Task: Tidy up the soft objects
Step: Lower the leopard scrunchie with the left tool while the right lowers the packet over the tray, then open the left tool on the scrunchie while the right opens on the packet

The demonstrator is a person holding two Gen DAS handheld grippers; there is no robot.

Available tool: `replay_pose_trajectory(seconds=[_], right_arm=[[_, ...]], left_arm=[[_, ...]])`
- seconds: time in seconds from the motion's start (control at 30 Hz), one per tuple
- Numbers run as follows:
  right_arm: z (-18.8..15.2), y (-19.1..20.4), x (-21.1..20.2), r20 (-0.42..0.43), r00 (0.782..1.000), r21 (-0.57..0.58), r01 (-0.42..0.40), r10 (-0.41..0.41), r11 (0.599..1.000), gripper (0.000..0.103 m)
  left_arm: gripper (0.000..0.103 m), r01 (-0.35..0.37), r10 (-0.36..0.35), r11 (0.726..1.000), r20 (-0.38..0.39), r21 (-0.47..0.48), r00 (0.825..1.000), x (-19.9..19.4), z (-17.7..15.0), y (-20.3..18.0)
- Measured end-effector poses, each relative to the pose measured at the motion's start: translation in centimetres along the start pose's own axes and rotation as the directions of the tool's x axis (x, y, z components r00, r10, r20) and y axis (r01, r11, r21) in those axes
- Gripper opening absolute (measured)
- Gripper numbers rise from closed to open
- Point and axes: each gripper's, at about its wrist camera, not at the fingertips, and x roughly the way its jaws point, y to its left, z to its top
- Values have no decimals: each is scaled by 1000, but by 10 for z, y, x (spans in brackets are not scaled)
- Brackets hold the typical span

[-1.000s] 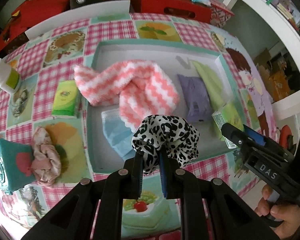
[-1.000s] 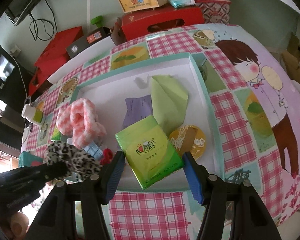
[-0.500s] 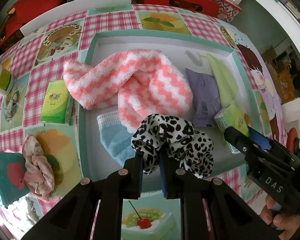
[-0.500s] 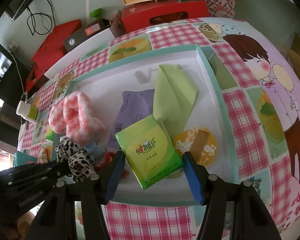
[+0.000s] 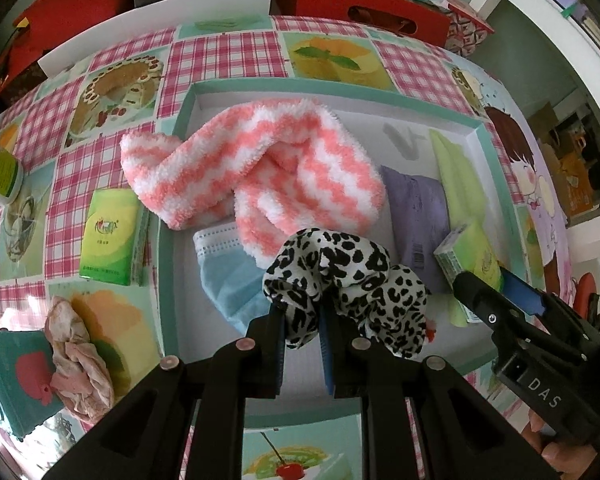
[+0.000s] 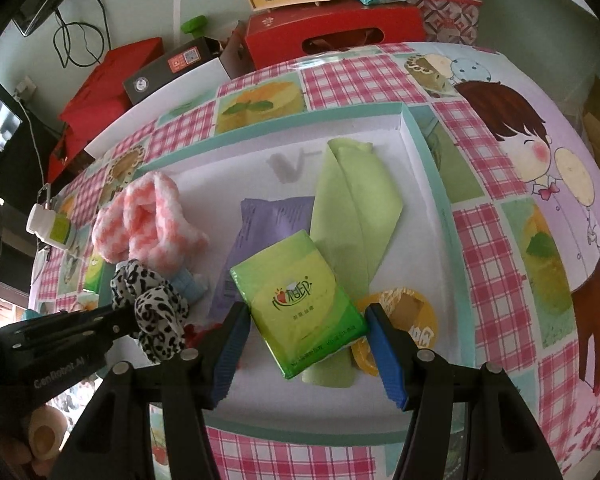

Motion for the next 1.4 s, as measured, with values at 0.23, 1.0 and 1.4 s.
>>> replay_pose_trajectory(seconds=[0.23, 1.0, 1.4], right_arm=[[0, -3, -4, -8, 1000, 21, -4, 4, 1000, 64], [-16, 4, -26, -37, 998, 5, 42, -42, 999, 69], [-28, 12, -39, -33, 997, -13, 62, -63, 998, 81]], left_arm=[[29, 25, -25, 1000, -12, -4, 1000, -13, -11, 4], [53, -9, 11, 998, 27, -65, 1000, -56, -46, 24], [88, -40, 51, 991, 87, -126, 995, -69, -63, 41]])
